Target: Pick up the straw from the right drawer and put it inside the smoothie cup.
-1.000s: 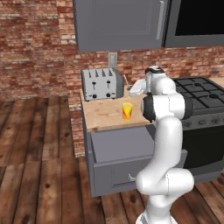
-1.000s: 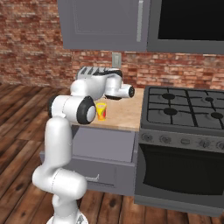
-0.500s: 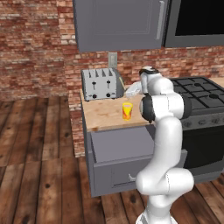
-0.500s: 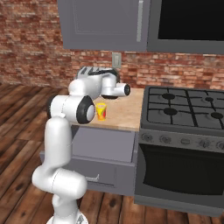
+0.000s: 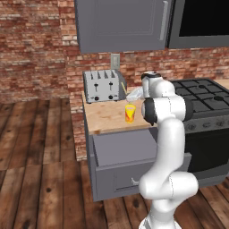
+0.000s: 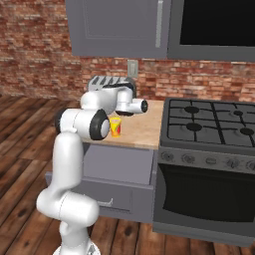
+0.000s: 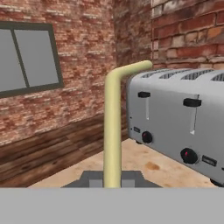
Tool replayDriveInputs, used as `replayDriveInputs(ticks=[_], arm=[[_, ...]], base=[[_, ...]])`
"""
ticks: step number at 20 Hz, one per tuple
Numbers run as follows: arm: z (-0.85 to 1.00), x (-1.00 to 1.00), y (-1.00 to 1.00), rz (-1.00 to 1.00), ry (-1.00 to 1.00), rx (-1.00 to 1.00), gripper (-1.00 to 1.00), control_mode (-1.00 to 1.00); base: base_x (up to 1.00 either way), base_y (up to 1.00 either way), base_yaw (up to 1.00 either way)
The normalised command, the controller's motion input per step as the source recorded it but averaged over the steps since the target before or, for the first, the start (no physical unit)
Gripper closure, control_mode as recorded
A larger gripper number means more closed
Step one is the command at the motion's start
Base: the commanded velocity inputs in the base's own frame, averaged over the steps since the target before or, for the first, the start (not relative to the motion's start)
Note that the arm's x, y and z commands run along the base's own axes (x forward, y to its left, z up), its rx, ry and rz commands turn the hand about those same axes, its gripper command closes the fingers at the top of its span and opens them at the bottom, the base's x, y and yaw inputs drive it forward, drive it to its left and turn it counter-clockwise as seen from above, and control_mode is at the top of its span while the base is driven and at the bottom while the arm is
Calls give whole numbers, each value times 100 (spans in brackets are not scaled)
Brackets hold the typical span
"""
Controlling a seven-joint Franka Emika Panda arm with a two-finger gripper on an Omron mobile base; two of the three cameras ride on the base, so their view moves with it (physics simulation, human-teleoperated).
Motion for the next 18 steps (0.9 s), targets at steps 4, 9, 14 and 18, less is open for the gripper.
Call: replayDriveInputs(ticks=[4, 9, 14, 18], arm=[[-33, 13, 0, 0, 0, 3, 100, -100], [-32, 23, 0, 0, 0, 2, 100, -100], [-21, 29, 0, 0, 0, 3, 100, -100], [-13, 16, -1, 0, 0, 1, 100, -100]], base=[[0, 0, 0], [0, 0, 0], [0, 0, 0], [0, 0, 0]])
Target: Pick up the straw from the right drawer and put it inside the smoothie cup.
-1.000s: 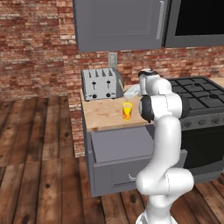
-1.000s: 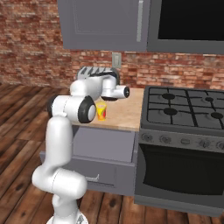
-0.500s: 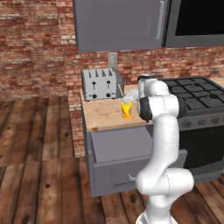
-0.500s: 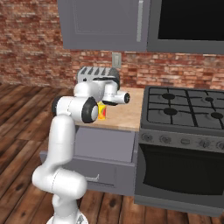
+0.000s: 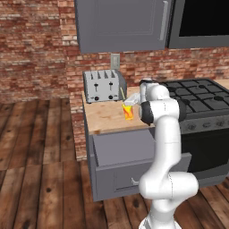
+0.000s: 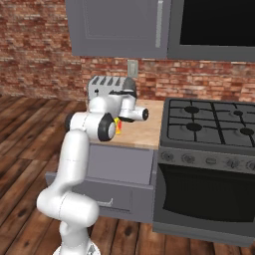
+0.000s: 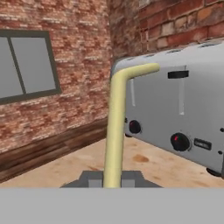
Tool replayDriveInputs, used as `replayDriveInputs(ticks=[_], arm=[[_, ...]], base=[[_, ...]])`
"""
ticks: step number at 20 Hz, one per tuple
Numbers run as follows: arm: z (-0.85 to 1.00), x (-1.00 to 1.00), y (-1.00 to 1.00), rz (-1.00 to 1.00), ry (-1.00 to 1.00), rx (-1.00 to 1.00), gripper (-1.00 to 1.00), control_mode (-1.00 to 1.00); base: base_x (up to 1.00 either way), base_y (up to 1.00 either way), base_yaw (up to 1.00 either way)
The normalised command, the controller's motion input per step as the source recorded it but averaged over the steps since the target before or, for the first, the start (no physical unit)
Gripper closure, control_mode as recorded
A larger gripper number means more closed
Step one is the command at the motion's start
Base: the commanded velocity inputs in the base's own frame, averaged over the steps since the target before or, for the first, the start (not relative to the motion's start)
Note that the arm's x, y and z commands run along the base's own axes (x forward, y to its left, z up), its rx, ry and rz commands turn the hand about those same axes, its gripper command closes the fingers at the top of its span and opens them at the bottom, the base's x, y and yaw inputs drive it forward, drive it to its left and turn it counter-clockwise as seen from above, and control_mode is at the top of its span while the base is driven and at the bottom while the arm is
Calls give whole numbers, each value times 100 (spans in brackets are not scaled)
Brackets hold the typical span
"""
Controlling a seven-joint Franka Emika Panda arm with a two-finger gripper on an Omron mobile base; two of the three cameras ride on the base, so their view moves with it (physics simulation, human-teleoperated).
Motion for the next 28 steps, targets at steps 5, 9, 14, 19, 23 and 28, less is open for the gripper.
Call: replayDriveInputs(ticks=[5, 9, 14, 19, 23, 28], arm=[[-4, -21, -5, 0, 0, 0, 100, -100], [0, -53, -3, 0, 0, 0, -100, -100], [0, -52, 0, 0, 0, 0, -100, -100], [0, -46, 0, 0, 0, 0, -100, -100], [0, -44, 0, 0, 0, 0, -100, -100], [15, -47, -2, 0, -1, 0, -100, -100]], base=[[0, 0, 0], [0, 0, 0], [0, 0, 0], [0, 0, 0], [0, 0, 0], [0, 0, 0]])
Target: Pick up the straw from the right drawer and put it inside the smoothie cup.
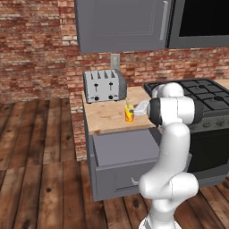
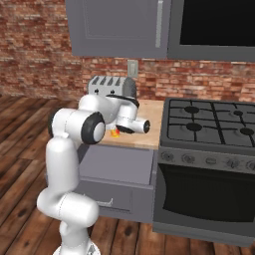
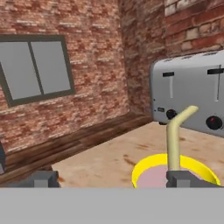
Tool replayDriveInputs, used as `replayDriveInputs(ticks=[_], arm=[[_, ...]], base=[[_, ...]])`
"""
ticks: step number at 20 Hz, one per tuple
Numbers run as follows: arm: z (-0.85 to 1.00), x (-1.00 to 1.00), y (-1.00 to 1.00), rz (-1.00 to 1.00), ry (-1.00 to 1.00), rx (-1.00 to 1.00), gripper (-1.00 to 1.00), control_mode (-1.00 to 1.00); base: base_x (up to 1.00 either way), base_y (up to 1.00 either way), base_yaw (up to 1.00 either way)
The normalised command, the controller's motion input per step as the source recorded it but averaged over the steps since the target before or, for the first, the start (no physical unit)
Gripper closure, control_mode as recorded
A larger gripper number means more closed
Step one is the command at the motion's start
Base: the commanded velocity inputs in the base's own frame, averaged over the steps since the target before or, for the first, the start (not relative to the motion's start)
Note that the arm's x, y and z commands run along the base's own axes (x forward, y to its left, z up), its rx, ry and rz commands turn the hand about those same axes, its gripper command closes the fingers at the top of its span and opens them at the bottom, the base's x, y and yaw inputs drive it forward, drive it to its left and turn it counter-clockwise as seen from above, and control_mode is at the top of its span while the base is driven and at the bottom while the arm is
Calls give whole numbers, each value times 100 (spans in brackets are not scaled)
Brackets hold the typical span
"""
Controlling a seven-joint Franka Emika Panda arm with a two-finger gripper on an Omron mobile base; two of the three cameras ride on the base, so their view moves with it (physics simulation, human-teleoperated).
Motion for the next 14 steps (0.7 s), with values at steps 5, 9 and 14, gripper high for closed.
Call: replayDriveInputs(ticks=[5, 9, 14], arm=[[56, -39, -15, 0, -1, 0, -100, -100], [72, -63, -16, 0, 0, 0, -100, -100], [68, -83, -15, -1, -1, 0, -100, -100]], base=[[0, 0, 0], [0, 0, 0], [0, 0, 0]])
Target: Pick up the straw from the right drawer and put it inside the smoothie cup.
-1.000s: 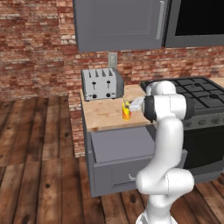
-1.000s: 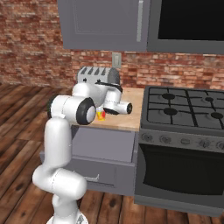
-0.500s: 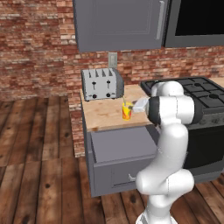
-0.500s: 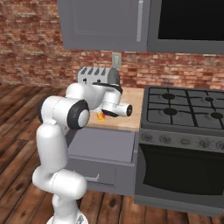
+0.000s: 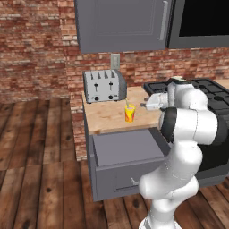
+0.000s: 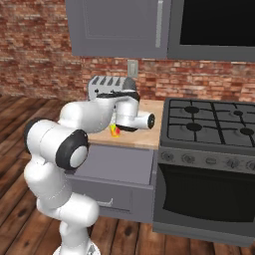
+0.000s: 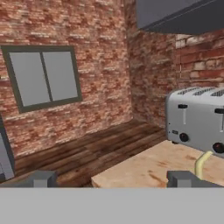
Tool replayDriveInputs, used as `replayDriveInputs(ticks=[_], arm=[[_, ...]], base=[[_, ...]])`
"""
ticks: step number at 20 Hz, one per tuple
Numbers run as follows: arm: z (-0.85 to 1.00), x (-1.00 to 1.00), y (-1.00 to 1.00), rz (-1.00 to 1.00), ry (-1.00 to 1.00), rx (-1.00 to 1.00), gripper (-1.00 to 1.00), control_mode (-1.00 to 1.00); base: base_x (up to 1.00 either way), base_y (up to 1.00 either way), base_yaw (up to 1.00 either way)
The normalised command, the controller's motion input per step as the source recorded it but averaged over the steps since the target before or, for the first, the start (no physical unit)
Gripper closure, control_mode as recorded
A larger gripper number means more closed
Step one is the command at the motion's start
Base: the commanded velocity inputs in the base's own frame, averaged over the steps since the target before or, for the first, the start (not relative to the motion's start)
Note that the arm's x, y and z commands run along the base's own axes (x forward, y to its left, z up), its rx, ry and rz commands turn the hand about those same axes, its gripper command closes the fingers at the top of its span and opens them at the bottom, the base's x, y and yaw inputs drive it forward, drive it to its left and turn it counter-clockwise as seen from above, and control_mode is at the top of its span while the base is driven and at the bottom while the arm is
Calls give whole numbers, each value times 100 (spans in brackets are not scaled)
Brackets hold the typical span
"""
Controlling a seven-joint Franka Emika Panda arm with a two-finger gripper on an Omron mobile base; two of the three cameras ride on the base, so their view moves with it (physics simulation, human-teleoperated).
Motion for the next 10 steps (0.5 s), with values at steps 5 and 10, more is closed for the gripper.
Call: replayDriveInputs(ticks=[5, 10], arm=[[46, -94, -12, -1, -15, -2, -100, -100], [45, -100, 0, 0, -30, -9, -100, -100]], base=[[0, 0, 0], [0, 0, 0]])
